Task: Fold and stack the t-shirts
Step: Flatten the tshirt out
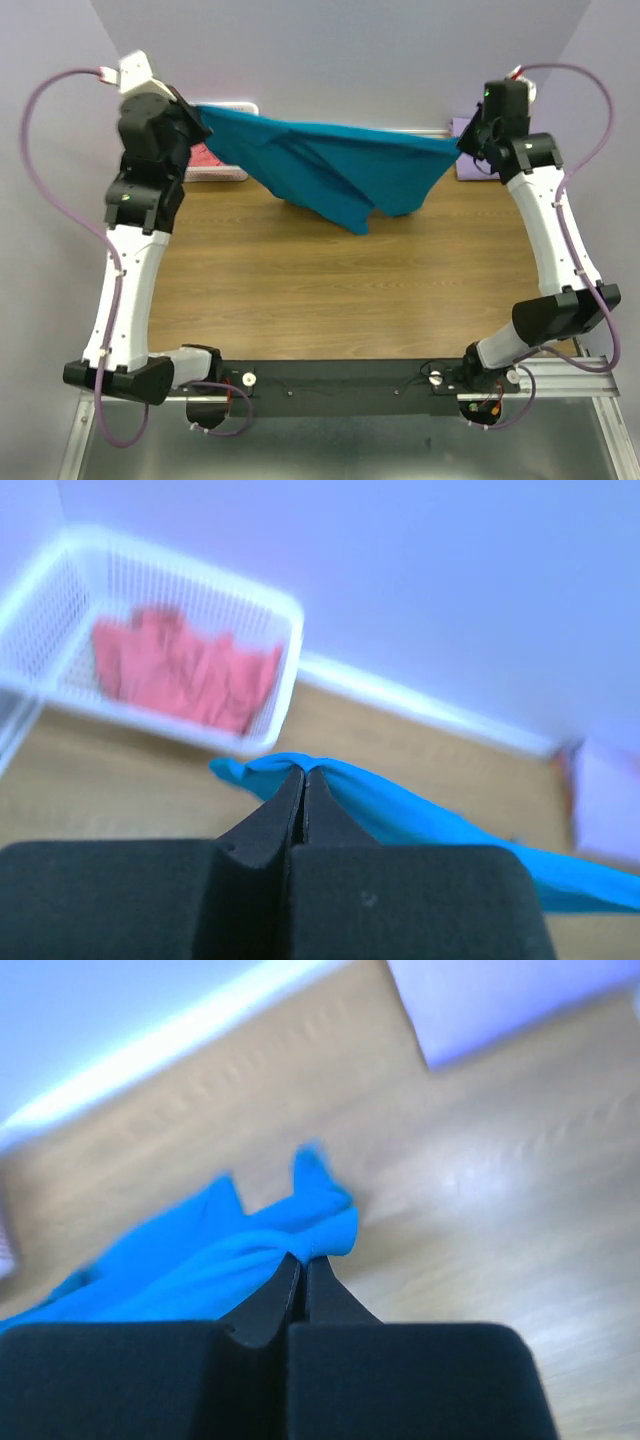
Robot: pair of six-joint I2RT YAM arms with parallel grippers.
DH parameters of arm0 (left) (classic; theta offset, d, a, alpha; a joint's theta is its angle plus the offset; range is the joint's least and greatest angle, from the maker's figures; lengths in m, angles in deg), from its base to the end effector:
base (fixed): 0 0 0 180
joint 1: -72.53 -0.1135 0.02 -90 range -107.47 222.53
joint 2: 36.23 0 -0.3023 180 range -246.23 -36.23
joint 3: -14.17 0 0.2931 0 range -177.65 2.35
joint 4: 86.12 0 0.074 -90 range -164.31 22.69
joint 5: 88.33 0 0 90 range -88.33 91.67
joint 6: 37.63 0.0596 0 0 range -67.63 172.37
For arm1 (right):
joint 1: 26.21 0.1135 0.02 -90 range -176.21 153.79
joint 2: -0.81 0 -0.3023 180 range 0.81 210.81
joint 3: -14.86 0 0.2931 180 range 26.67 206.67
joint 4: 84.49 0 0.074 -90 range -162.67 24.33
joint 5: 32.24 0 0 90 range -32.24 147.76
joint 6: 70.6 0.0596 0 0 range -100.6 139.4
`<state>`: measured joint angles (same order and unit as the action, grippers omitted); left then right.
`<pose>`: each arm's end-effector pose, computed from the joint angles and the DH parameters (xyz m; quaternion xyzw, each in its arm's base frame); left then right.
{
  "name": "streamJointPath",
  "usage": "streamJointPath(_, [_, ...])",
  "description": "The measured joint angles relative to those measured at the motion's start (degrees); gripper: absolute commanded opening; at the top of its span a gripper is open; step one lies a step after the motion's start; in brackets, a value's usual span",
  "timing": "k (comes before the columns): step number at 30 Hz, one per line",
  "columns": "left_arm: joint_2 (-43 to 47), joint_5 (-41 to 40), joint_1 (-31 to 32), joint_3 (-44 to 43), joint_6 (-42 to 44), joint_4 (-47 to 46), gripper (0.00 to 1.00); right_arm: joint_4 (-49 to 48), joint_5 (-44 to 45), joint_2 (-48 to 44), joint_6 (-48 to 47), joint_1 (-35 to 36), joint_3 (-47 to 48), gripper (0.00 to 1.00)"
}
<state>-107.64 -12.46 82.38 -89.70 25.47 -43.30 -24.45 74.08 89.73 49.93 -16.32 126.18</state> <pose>0.2986 -0.0371 0.5336 -0.1909 0.7421 -0.1107 0.6329 0.3863 0.0503 0.4473 0.2207 0.8627 0.0313 0.4538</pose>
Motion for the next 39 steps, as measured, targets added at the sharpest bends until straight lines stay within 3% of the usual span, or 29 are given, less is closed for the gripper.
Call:
streamJointPath(3, [0.79, -1.11, -0.35, -9.03, -0.09, -1.84, 0.00, 0.48, 0.57, -0.44, -2.93, 0.00, 8.55, 0.01])
streamJointPath(6, [5.27, -1.77, -0.35, -10.97, -0.04, -5.01, 0.00, 0.37, 0.66, -4.07, -6.10, 0.00, 11.96, 0.01])
streamJointPath(15, [26.25, 0.09, -0.35, -8.44, 3.15, -9.79, 0.00, -0.70, -2.86, -24.65, -15.06, 0.37, 7.02, 0.05])
streamJointPath(21, [31.43, 1.44, -0.35, -8.76, 6.67, -9.75, 0.00, -2.08, -6.47, -34.95, -17.18, 0.42, 3.54, 0.07])
streamJointPath(28, [26.75, 4.87, -0.37, -6.19, 11.63, -10.99, 0.00, -2.27, -7.13, -32.70, -19.26, 0.37, -0.48, 0.07])
streamJointPath(31, [22.82, 7.48, -0.44, 0.68, 13.51, -14.47, 0.00, -3.30, -6.03, -29.70, -20.55, 0.15, -6.25, 0.07])
streamJointPath(34, [15.78, 9.70, -0.50, 12.81, 14.91, -19.76, 0.00, -6.03, -3.67, -24.76, -21.20, 0.02, -14.80, 0.06])
streamJointPath(39, [-2.99, 12.35, -0.59, 27.02, 16.28, -25.88, 0.00, -12.46, 0.96, -11.37, -21.64, -0.22, -27.65, 0.00])
